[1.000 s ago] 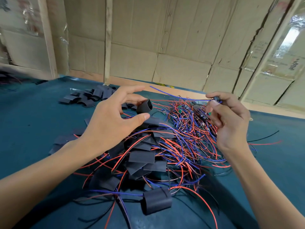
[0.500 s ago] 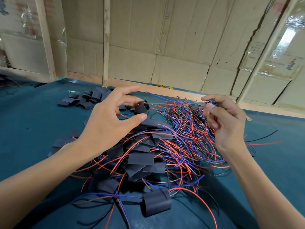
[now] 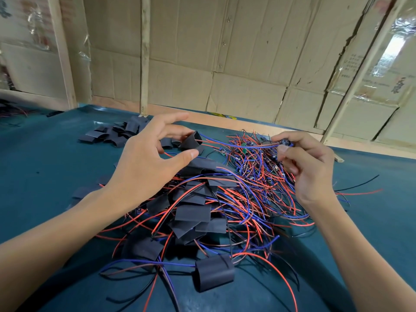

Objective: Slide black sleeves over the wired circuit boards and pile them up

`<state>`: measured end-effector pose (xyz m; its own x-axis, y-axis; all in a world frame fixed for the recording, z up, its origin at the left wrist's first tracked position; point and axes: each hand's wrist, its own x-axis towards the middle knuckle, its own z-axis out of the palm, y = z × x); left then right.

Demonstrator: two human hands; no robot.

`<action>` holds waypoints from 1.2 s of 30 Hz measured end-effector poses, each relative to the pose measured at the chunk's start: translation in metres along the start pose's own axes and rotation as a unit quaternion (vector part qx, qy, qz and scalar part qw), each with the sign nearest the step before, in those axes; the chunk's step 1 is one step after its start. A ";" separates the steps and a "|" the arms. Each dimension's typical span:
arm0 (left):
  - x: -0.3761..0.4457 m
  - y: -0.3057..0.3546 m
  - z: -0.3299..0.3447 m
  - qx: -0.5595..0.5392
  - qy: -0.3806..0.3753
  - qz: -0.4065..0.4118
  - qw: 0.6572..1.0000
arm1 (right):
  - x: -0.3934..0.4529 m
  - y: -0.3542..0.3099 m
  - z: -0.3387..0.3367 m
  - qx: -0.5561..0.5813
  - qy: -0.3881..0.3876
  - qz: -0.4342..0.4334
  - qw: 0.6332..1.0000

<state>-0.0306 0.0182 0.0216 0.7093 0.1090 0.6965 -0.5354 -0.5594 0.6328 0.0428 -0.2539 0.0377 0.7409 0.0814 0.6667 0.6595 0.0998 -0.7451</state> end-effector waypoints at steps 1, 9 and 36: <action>0.000 0.000 0.000 0.003 0.001 0.000 1.000 | 0.000 0.000 0.000 -0.001 -0.003 -0.003 1.000; -0.002 -0.002 0.001 0.046 0.003 0.012 0.999 | -0.004 -0.003 0.001 -0.025 -0.039 -0.018 0.999; 0.000 -0.001 0.000 0.155 0.020 0.018 0.988 | -0.006 -0.001 0.002 -0.067 -0.085 -0.014 0.994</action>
<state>-0.0299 0.0187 0.0215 0.6706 0.1133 0.7332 -0.3896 -0.7873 0.4780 0.0371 -0.2526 0.0346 0.6972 0.2474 0.6728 0.6992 -0.0276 -0.7144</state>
